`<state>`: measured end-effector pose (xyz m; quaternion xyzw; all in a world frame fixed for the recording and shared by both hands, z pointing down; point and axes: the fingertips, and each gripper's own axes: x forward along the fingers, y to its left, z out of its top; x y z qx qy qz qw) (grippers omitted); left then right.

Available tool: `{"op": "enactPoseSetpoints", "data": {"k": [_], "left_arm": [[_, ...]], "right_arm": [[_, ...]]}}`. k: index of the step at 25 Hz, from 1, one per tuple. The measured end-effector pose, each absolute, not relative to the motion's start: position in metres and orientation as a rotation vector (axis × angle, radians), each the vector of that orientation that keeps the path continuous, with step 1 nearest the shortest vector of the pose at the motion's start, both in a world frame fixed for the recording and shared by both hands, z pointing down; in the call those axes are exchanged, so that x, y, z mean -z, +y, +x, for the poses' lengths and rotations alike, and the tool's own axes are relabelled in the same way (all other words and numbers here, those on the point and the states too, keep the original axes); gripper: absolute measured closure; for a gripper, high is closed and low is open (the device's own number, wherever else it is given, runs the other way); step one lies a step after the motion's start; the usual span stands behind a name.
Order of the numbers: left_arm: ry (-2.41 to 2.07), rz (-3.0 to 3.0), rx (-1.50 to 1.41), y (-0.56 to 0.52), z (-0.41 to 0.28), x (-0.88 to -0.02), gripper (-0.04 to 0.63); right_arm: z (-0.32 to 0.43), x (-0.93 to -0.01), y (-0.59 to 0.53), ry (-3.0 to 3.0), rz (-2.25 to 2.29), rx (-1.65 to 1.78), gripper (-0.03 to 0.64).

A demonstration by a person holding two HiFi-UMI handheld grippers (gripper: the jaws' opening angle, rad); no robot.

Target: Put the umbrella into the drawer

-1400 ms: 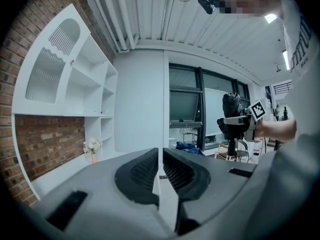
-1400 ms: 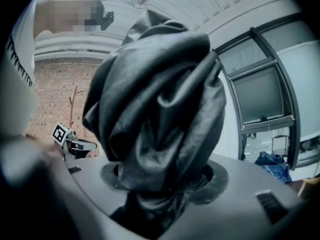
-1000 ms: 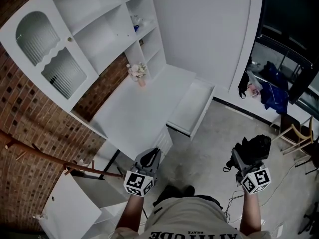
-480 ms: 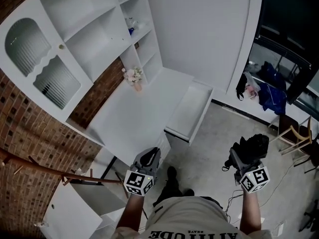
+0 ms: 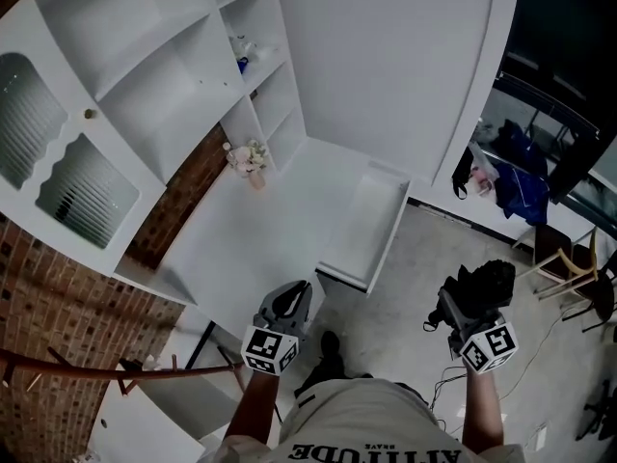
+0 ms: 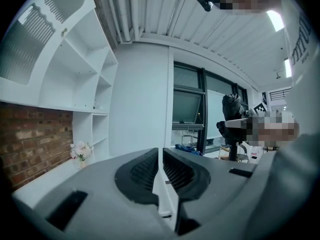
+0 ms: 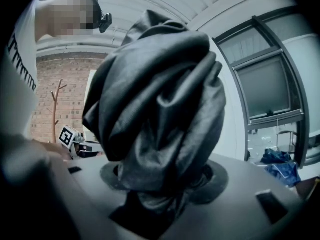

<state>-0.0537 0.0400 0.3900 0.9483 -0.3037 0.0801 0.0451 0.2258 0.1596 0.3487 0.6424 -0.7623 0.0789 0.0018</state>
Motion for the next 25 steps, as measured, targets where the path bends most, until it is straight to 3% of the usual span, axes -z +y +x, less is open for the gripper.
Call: {"op": "enactPoseSetpoints", "data": {"k": [25], "left_arm": [[-0.693,2.81,-0.38,-0.121,-0.076,-0.483,0.566]], "right_arm": [[0.169,-0.43,-0.012,-2.241,2.017,-0.514,0.354]]}}
